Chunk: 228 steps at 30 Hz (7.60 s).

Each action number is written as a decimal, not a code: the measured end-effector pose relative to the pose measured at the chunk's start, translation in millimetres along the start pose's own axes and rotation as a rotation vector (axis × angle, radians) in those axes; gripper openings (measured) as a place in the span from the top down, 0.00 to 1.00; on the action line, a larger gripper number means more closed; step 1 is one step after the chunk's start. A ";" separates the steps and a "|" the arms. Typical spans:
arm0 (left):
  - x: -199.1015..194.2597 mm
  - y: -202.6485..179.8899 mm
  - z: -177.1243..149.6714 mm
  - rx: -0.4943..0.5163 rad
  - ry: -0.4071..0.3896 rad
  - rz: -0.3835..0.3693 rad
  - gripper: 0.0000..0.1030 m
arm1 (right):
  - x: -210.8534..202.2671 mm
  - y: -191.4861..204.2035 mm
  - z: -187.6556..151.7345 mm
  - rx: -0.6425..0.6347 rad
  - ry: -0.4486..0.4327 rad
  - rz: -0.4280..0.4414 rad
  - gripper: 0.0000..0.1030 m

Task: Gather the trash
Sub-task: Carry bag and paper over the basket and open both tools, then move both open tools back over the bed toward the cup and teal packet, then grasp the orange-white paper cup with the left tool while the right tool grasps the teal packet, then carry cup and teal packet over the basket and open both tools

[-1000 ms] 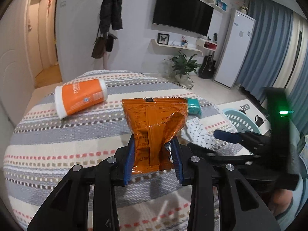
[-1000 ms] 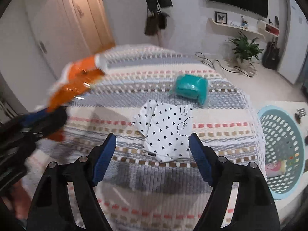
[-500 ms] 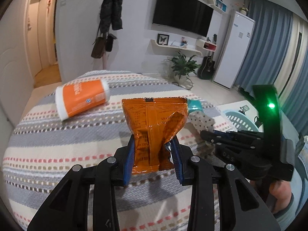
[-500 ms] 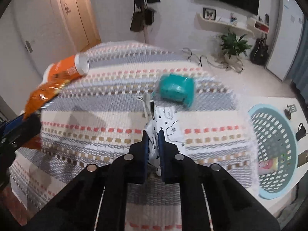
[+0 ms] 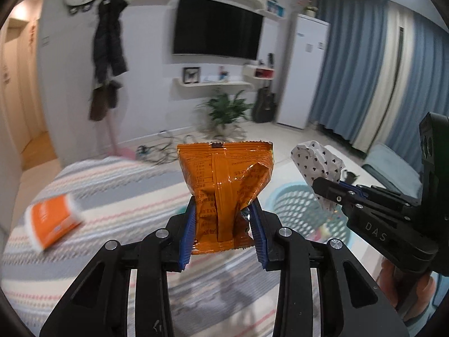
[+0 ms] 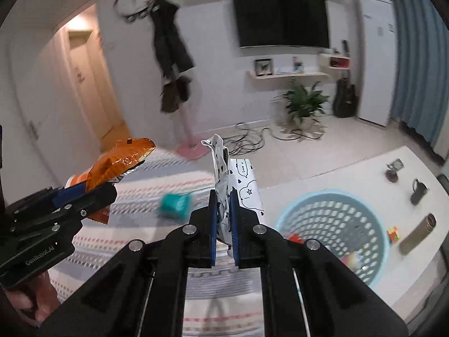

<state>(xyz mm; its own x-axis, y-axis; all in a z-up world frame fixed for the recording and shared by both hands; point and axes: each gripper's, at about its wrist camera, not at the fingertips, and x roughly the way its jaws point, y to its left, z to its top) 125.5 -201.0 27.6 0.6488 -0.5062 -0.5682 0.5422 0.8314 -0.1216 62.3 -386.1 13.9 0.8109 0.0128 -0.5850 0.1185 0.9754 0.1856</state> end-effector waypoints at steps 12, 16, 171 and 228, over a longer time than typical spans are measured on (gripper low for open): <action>97.9 -74.7 6.5 0.052 0.110 -0.140 0.65 | 27.2 -132.6 -18.1 0.235 0.077 -0.126 0.93; 118.2 -86.0 -3.6 0.066 0.152 -0.162 0.63 | 42.5 -156.5 -35.5 0.294 0.124 -0.133 0.93; 12.4 214.6 -74.5 -0.407 0.085 0.033 0.64 | 120.6 132.7 -65.0 -0.333 0.274 0.208 0.61; 108.0 -82.0 -26.2 -0.050 0.159 -0.315 0.30 | 31.5 -187.2 -76.7 0.396 0.183 -0.234 0.41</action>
<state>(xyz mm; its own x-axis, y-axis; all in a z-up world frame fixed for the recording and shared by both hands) 137.2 -317.9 -45.2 0.3604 -0.7011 -0.6153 0.6731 0.6521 -0.3488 21.6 -551.5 -99.8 0.6268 -0.1241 -0.7693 0.5232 0.7986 0.2975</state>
